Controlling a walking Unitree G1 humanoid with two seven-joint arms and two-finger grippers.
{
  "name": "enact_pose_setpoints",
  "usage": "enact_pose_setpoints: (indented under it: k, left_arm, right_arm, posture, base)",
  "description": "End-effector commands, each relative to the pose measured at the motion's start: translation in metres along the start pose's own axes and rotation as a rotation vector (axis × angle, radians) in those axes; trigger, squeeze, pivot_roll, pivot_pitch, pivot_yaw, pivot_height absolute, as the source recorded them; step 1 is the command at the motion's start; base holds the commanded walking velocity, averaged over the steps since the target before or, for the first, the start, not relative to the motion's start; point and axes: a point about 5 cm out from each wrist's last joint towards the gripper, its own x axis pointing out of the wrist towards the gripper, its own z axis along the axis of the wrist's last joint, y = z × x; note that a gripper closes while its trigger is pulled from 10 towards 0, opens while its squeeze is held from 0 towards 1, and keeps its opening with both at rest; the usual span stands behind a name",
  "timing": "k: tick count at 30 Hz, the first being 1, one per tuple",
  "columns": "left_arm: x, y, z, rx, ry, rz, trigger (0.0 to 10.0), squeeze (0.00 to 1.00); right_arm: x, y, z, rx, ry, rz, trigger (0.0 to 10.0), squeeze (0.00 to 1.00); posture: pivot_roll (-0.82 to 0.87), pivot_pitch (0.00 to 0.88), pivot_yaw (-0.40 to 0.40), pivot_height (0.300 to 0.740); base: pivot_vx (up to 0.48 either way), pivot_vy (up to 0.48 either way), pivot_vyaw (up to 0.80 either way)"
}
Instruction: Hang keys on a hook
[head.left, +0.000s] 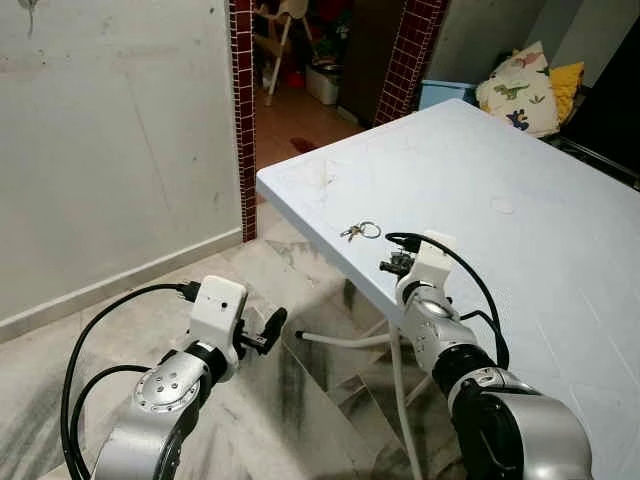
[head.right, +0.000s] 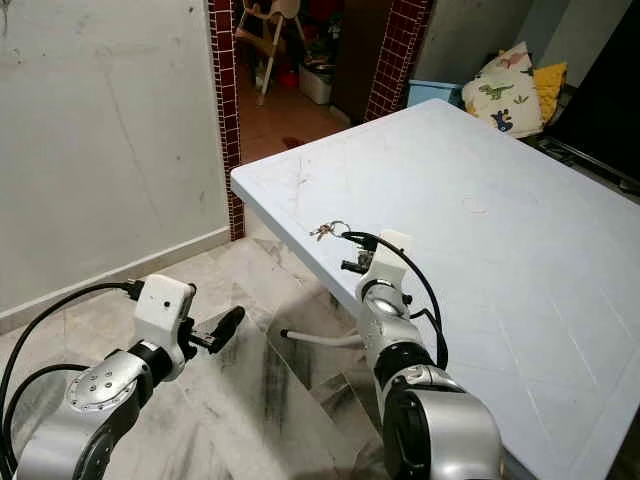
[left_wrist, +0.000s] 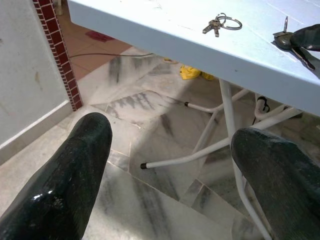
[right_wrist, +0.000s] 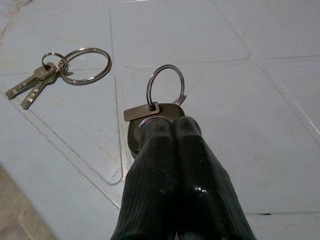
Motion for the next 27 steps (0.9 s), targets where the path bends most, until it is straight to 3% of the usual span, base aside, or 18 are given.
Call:
enact_pose_setpoints:
  k: [1, 9, 11, 20, 21, 22, 23, 27]
  left_arm:
    - [-0.001, -0.002, 0.004, 0.004, -0.014, -0.007, 10.0, 0.0]
    - [0.002, -0.002, 0.005, 0.007, -0.022, -0.009, 10.0, 0.0]
    - [0.003, -0.002, 0.007, 0.002, -0.035, -0.01, 10.0, 0.0]
    - [0.01, -0.006, 0.012, -0.004, -0.064, -0.022, 10.0, 0.0]
    - [0.011, -0.006, 0.012, -0.007, -0.067, -0.021, 10.0, 0.0]
    - [0.011, -0.007, 0.012, -0.009, -0.07, -0.021, 10.0, 0.0]
    - [0.012, -0.007, 0.013, -0.012, -0.073, -0.019, 10.0, 0.0]
    - [0.015, -0.01, 0.019, -0.059, -0.127, -0.036, 10.0, 0.0]
  right_arm:
    - [-0.001, -0.009, -0.009, -0.007, 0.03, -0.026, 0.0, 0.0]
    - [0.0, -0.016, 0.009, -0.037, -0.09, -0.034, 0.0, 0.0]
    - [0.001, -0.016, 0.024, -0.077, -0.179, -0.026, 0.0, 0.0]
    - [-0.001, -0.017, 0.034, -0.149, -0.274, -0.001, 0.0, 0.0]
    - [-0.002, -0.016, 0.034, -0.163, -0.281, 0.007, 4.7, 0.0]
    - [-0.002, -0.015, 0.034, -0.173, -0.286, 0.012, 4.7, 0.0]
    - [-0.003, -0.013, 0.035, -0.177, -0.3, 0.028, 10.0, 1.0]
    - [-0.005, -0.011, 0.036, -0.216, -0.344, 0.049, 10.0, 1.0]
  posture:
    - [0.35, 0.031, -0.12, 0.74]
    - [0.34, 0.02, -0.116, 0.74]
    - [0.33, 0.014, -0.114, 0.74]
    - [0.31, 0.0, -0.115, 0.74]
    - [0.3, 0.0, -0.117, 0.74]
    - [0.3, 0.0, -0.118, 0.74]
    - [0.29, 0.0, -0.12, 0.74]
    - [0.28, 0.0, -0.125, 0.74]
  base:
    - [0.0, 0.0, 0.0]
    - [0.0, 0.0, 0.0]
    - [0.0, 0.0, 0.0]
    - [0.0, 0.0, 0.0]
    - [0.0, 0.0, 0.0]
    - [0.0, 0.0, 0.0]
    - [0.0, 0.0, 0.0]
    - [0.0, 0.0, 0.0]
